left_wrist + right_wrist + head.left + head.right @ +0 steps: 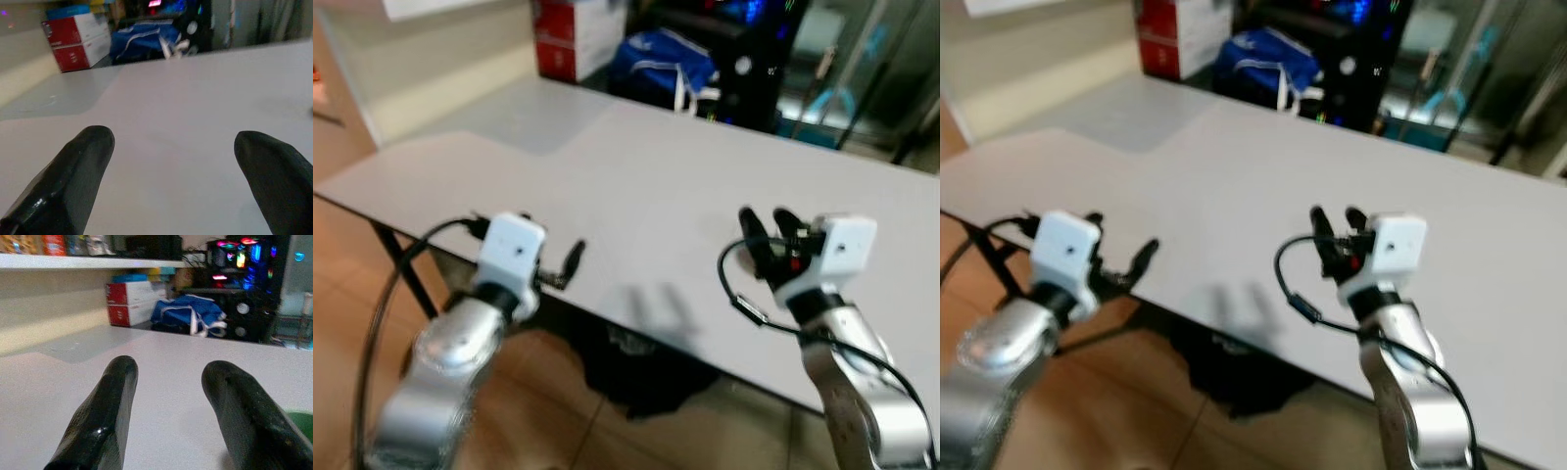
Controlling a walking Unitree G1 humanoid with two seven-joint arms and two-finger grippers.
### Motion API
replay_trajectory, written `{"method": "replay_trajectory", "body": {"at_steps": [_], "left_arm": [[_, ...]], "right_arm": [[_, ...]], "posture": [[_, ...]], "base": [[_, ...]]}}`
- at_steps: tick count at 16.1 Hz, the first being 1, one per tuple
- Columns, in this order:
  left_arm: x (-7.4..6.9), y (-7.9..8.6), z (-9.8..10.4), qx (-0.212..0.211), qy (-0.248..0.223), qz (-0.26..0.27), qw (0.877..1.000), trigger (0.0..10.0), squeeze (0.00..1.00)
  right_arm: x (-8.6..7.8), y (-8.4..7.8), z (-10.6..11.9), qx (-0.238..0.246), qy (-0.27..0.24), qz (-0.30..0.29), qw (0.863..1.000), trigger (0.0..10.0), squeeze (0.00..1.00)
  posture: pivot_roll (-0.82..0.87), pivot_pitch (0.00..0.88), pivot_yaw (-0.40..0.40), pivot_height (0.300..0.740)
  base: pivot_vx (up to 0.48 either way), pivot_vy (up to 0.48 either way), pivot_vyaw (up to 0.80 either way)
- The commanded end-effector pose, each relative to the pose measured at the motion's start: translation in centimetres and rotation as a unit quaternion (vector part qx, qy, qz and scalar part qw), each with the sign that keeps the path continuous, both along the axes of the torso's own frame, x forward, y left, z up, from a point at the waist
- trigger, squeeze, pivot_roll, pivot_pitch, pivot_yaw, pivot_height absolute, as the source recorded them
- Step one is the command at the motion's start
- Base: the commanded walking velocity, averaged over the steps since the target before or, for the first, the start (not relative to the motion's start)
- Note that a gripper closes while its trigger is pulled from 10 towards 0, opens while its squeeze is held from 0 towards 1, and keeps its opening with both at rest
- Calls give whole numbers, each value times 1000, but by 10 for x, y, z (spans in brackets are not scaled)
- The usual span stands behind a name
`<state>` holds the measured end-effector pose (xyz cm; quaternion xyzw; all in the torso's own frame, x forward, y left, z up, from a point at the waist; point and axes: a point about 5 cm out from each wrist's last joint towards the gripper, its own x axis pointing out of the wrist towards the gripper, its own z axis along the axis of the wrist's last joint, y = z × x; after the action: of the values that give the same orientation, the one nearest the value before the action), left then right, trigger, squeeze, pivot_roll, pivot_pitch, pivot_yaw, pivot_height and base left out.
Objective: Setting the table
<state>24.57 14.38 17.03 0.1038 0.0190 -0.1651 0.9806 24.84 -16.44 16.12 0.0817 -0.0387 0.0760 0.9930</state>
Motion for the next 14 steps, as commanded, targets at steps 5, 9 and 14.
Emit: {"method": "replay_trajectory", "body": {"at_steps": [5,9,14], "left_arm": [[4,5,3,4,-10,21,1000,10000,0],[7,10,3,-35,8,36,999,10000,1000],[10,17,2,-12,10,41,999,10000,1000]], "right_arm": [[7,22,-19,4,51,23,998,10000,0],[9,23,-33,6,83,12,996,10000,1000],[12,28,-28,-1,63,22,998,10000,1000]], "posture": [[7,0,-34,740],[23,0,-28,740],[22,0,7,740]], "base": [[0,480,-800],[0,480,-705],[0,480,0]]}}
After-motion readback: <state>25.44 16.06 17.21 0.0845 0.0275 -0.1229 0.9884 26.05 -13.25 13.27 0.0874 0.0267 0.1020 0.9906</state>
